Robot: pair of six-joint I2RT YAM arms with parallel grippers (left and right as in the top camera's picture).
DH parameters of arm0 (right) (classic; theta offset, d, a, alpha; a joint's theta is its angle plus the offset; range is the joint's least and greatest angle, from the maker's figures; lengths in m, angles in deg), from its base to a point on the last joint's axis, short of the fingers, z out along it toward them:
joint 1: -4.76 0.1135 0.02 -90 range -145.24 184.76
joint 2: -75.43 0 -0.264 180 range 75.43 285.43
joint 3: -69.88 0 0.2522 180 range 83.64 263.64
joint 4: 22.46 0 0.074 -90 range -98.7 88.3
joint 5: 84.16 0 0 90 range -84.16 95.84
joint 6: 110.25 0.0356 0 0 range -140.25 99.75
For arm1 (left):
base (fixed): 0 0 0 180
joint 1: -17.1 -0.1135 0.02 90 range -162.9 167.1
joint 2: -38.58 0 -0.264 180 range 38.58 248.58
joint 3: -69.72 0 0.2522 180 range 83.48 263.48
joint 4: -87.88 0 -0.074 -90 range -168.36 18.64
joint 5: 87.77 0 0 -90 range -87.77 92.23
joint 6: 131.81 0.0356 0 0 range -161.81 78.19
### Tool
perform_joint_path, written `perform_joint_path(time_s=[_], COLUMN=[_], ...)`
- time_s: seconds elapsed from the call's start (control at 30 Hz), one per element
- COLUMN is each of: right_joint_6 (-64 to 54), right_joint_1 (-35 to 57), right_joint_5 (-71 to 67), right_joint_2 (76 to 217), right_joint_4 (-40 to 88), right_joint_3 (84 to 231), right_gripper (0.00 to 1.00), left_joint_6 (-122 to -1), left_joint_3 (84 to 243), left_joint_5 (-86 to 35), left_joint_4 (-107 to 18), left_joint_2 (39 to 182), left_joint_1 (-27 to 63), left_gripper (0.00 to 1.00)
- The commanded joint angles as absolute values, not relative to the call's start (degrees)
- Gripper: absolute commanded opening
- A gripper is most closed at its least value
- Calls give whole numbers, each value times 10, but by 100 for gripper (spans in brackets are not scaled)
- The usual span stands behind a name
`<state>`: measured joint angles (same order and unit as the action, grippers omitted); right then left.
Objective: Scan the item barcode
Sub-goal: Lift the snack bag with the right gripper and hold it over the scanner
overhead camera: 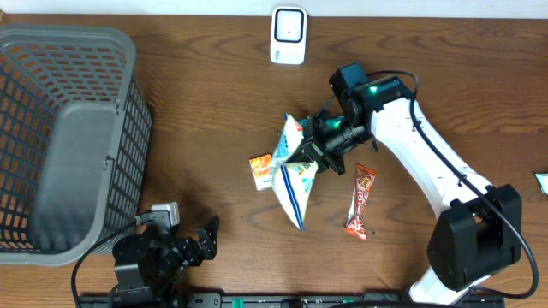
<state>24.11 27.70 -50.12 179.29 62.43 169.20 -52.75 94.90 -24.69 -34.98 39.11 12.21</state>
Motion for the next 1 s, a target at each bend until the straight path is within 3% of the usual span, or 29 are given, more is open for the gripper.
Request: perform_joint_path(time_s=[0.0, 0.17, 0.4, 0.7, 0.97], right_joint_6=[230, 102, 34, -52, -96], right_joint_1=[274, 282, 309, 328, 317], right_joint_5=[-305, -181, -32, 0, 49], right_joint_2=[1786, 1786, 1787, 1825, 1939], right_joint_4=[594, 502, 372, 151, -18], right_joint_3=[1701, 1701, 1699, 1698, 1748], right_gripper=[1, 1, 1, 1, 1], left_joint_6=[-533, -533, -533, -533, -533], left_joint_3=[948, 948, 948, 948, 948], left_joint_5=[-254, -254, -254, -254, -254], left_joint_4=[-346, -346, -346, -346, -346], left_joint_2=[388, 388, 388, 388, 388], left_joint_1=[119, 119, 119, 119, 119], left_gripper=[100, 100, 100, 100, 100])
